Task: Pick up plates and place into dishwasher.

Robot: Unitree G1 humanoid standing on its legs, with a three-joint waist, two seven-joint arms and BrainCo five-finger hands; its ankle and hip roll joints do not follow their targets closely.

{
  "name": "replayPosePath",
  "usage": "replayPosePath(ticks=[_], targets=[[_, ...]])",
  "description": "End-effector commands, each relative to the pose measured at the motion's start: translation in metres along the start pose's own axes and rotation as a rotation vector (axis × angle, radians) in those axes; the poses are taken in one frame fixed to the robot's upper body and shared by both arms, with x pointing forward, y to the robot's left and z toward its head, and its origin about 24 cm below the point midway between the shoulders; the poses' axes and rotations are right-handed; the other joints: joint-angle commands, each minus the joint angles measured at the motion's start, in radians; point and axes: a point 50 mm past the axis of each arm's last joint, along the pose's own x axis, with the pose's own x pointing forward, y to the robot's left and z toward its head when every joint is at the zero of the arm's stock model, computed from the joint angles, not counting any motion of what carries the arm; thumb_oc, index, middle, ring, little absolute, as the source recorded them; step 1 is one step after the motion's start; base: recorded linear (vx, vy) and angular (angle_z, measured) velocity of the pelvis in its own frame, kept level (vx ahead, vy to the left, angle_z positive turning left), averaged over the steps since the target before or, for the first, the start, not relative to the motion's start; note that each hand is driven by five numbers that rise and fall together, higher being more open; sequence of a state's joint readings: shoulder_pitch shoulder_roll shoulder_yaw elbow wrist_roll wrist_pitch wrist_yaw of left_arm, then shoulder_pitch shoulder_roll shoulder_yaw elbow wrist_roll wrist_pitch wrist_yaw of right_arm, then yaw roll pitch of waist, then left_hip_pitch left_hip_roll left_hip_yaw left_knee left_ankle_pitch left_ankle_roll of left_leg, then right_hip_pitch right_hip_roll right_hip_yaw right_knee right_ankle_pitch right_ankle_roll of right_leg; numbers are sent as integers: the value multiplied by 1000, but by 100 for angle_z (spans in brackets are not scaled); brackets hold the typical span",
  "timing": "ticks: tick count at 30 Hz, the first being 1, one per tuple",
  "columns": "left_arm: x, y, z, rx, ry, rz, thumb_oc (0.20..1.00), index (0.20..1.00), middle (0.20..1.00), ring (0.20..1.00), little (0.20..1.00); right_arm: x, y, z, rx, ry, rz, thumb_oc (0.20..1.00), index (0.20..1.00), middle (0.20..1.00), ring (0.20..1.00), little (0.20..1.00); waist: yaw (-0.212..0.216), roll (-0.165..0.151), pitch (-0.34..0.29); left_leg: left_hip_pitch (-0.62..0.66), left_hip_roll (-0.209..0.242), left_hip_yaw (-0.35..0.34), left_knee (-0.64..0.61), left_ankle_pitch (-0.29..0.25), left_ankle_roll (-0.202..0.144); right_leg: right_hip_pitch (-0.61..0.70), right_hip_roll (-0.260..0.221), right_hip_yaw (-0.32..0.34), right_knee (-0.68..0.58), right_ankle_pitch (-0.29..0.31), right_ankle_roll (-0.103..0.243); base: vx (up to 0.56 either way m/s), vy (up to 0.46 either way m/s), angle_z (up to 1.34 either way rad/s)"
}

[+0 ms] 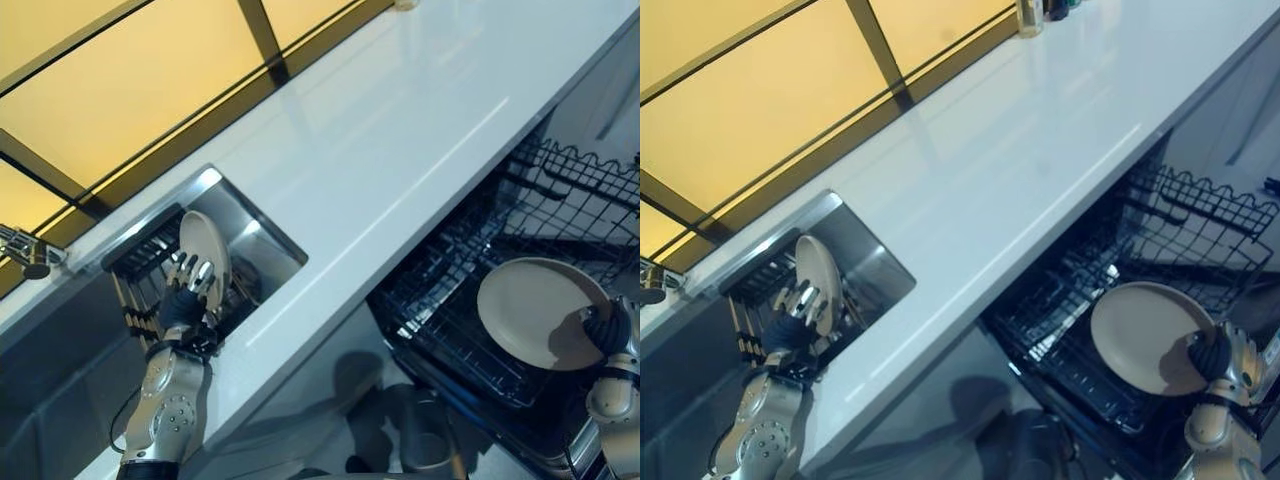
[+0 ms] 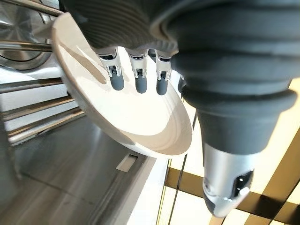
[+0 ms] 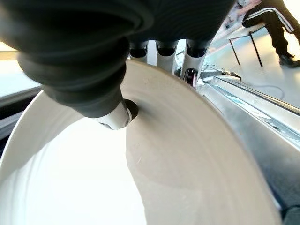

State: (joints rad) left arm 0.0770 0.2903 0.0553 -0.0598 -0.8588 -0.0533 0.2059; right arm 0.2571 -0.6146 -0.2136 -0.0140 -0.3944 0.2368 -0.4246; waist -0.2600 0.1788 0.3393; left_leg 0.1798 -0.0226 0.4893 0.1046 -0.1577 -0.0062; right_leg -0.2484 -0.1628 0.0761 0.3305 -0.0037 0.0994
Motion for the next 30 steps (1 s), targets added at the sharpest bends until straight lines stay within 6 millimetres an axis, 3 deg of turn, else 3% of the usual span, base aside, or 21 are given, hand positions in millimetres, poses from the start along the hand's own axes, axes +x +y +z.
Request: replayPosePath(ticks=[1,14,24,30], targets=[[-11,3,11,-30,-73,6,1000,1000,1000,1000,1000,0,-3,-7,-142,-49,0,200,200,200,200,200,7,-19,-22,-133,24,-86,264,-154,95,41,-46,-71,-149,31,92,-3,34,3],[-16,-4,5,-68,-53,-2,1000,1000,1000,1000,1000,-5,6,21,-210,-199,45,200,200,200,200,200,39,-13,7,-164,19,-128,282,-134,81,53,-56,-71,-149,27,89,7,26,3],[-7,-22,10,-79,-110,-57,1000,1000,1000,1000,1000,-20,54,30,-300,-194,251,200,200,200,200,200,80,-33,52,-252,28,-170,289,-103,72,42,-46,-91,-174,24,89,-90,-4,10],[2,-34,17,-58,-130,-92,1000,1000,1000,1000,1000,-35,84,48,-278,-250,441,200,200,200,200,200,108,-55,61,-277,32,-193,291,-92,66,60,-39,-106,-199,28,88,-58,-34,8]])
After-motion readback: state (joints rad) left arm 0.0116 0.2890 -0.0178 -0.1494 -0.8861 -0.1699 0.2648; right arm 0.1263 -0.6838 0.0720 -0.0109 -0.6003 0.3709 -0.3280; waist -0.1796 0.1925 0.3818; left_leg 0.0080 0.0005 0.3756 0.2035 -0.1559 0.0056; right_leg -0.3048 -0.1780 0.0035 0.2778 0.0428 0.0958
